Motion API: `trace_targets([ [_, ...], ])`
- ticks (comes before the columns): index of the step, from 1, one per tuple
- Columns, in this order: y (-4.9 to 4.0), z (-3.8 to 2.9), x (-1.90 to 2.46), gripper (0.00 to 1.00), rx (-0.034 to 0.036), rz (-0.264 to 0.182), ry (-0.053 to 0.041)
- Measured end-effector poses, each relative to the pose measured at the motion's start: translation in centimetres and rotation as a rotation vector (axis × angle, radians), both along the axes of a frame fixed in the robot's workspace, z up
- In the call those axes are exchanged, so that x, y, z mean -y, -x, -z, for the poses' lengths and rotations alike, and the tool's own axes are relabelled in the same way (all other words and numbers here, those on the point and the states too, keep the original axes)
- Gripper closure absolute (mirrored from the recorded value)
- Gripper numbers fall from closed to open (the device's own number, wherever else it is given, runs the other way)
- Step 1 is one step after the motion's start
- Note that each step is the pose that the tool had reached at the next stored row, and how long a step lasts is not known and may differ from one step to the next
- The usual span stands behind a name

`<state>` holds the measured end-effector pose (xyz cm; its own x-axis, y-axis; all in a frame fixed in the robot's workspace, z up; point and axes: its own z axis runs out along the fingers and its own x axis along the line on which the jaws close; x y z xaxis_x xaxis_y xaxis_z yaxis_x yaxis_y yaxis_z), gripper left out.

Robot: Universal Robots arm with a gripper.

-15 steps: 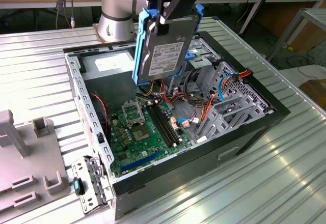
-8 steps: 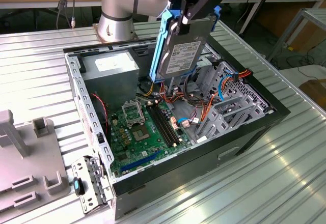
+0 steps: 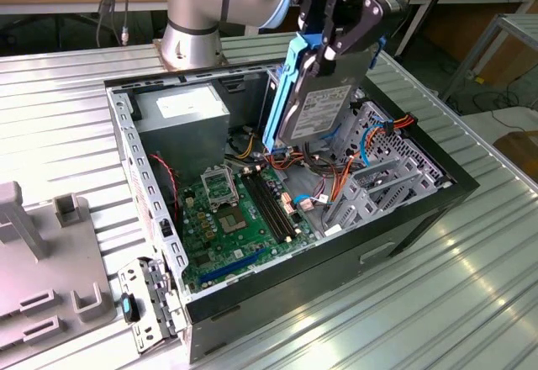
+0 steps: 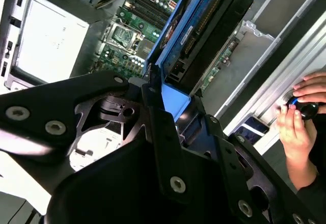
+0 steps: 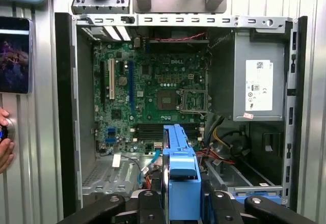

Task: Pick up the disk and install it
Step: 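Insert the disk into the insertion slot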

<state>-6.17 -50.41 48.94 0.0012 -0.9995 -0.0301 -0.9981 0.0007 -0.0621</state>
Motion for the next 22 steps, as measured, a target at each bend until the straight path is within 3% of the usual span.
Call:
trace_targets([
  [2, -0.03, 0.02, 0.64, 0.63, -0.0001, 0.0, 0.0002],
  [3, -0.06, 0.05, 1.19, 0.63, 0.0, 0.0, 0.0],
  [4, -0.11, 0.06, 1.37, 0.63, -0.0001, 0.0, 0.0],
  [11, -2.34, 0.12, 1.52, 0.63, -0.0003, 0.0, 0.0001],
  [16, -3.18, 0.19, 2.12, 0.63, -0.0005, 0.0, 0.0002],
  [20, -4.05, 0.33, 3.62, 0.63, -0.0007, 0.0, 0.0001],
  [22, -4.35, 0.37, 4.02, 0.63, -0.0008, 0.0, 0.0],
])
